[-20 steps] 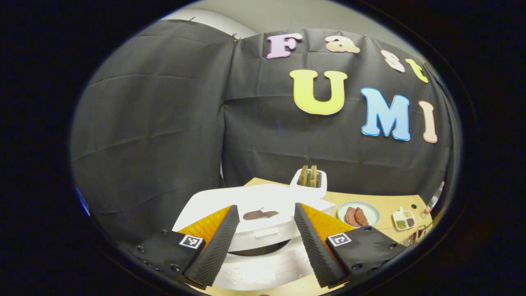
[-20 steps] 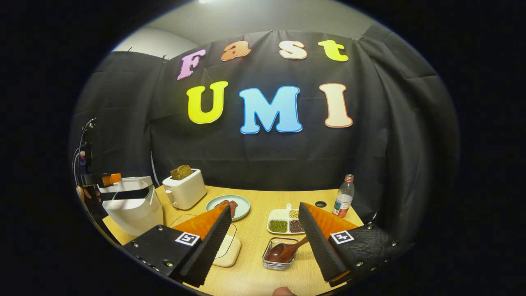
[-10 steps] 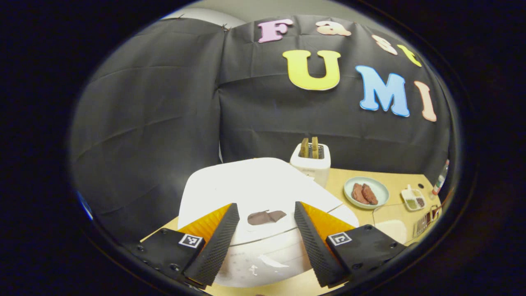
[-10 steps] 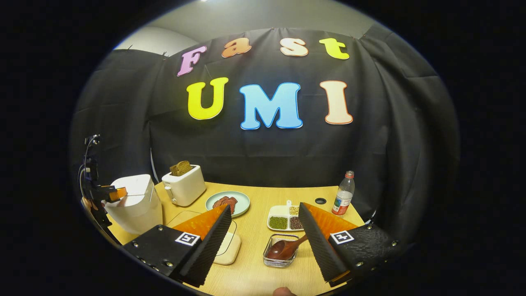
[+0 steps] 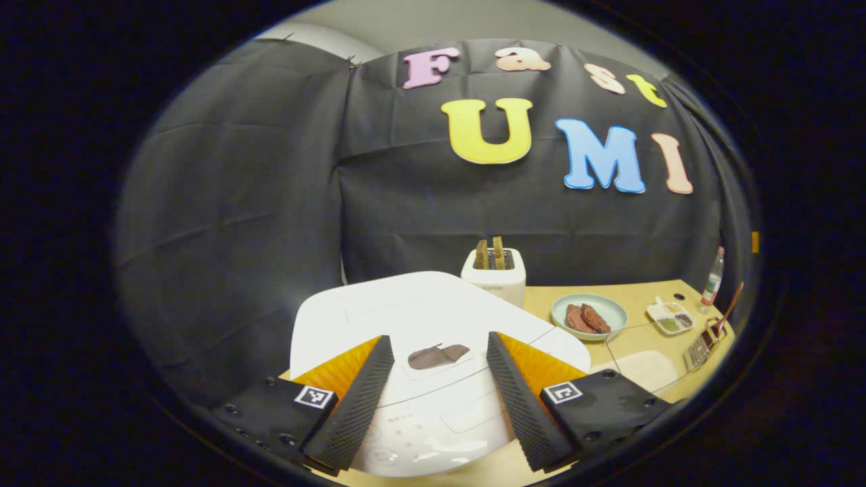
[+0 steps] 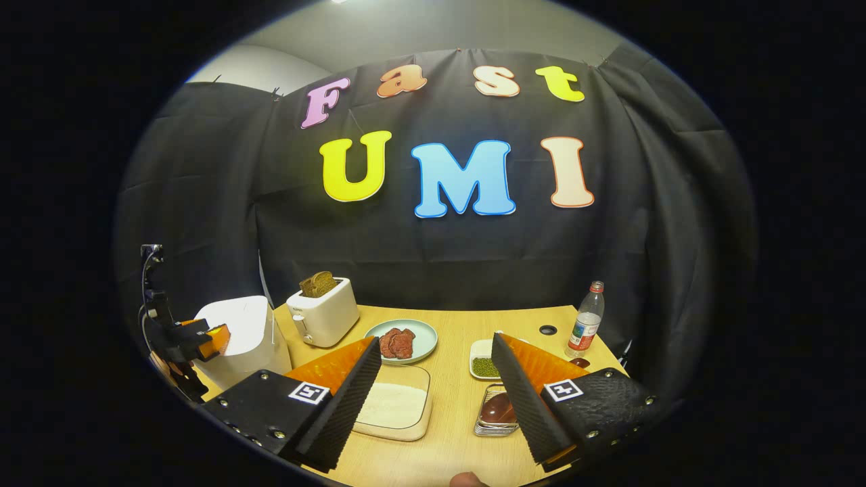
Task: Close the left gripper, press the button to open the rice cooker; take a wooden spoon from the chopstick holder with the right hand, scoop a spoonful of rice and pour it into the rice cooker, then put the wooden spoon back into the chopstick holder.
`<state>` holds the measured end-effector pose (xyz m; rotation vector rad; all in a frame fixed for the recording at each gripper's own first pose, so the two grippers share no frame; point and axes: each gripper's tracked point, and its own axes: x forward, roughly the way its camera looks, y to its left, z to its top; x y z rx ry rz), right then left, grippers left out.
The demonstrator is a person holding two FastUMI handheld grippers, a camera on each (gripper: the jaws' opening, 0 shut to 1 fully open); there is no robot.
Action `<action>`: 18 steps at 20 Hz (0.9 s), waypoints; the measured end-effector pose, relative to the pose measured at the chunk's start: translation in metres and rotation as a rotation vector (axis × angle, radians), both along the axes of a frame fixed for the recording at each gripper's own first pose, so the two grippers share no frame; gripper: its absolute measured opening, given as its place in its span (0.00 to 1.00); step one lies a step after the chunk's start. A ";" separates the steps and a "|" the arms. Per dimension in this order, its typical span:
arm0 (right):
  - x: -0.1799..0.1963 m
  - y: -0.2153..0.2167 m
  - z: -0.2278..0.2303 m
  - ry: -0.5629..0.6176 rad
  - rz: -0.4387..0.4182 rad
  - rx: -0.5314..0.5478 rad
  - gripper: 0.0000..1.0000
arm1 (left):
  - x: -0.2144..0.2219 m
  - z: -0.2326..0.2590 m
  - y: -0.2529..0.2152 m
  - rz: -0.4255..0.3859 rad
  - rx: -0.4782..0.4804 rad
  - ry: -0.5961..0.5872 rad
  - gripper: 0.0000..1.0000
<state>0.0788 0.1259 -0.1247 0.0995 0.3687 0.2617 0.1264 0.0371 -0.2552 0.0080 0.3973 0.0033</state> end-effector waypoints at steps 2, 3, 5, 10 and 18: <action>-0.011 0.001 0.015 -0.031 -0.039 -0.007 1.00 | -0.002 0.007 -0.007 -0.042 -0.007 -0.022 0.99; -0.016 0.004 0.021 -0.047 -0.048 0.001 1.00 | -0.005 0.017 -0.011 -0.069 -0.003 -0.049 0.96; -0.027 0.006 0.026 -0.061 -0.038 -0.006 1.00 | -0.007 0.044 -0.012 -0.074 0.023 -0.108 0.98; -0.039 -0.022 0.048 -0.131 -0.027 -0.015 0.99 | -0.040 0.134 -0.047 -0.067 -0.019 -0.253 0.98; -0.063 -0.084 0.072 -0.260 0.052 -0.069 0.99 | -0.120 0.214 -0.132 -0.030 -0.028 -0.332 1.00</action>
